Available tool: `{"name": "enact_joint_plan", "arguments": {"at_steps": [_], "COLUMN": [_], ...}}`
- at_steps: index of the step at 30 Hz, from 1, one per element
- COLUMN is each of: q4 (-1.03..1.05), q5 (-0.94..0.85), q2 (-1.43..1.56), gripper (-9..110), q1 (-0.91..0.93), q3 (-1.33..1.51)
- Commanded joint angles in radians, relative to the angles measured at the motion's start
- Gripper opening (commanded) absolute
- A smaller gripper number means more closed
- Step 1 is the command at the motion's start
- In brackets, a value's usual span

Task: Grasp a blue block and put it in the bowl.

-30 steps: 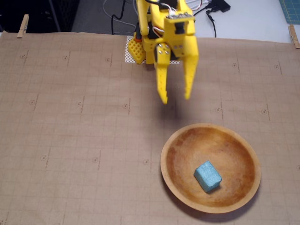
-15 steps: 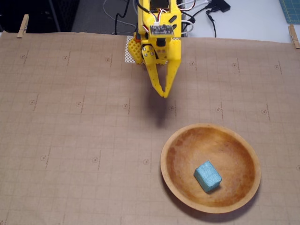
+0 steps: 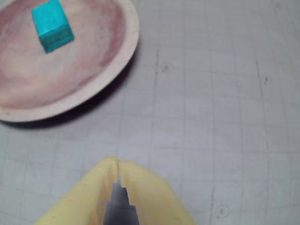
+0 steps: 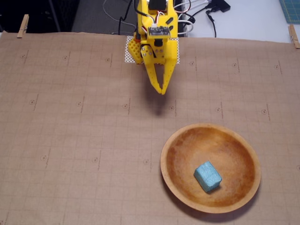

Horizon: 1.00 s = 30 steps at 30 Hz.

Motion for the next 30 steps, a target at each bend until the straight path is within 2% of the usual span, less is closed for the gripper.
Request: {"name": "enact_joint_plan", "arguments": {"at_steps": [1,7,15,25,30], "q4": [0.000,0.000,0.009,0.204,0.270], "q5": [-0.003,-0.008,-0.008,-0.123,-0.126], "q2": [0.041,0.141,0.252,0.267,0.267], "gripper": [-3,-3,-3,-3,-3], "q1": [0.012,0.097,0.087,0.098,0.098], "q3": [0.025,0.143,0.250,0.250,0.250]}}
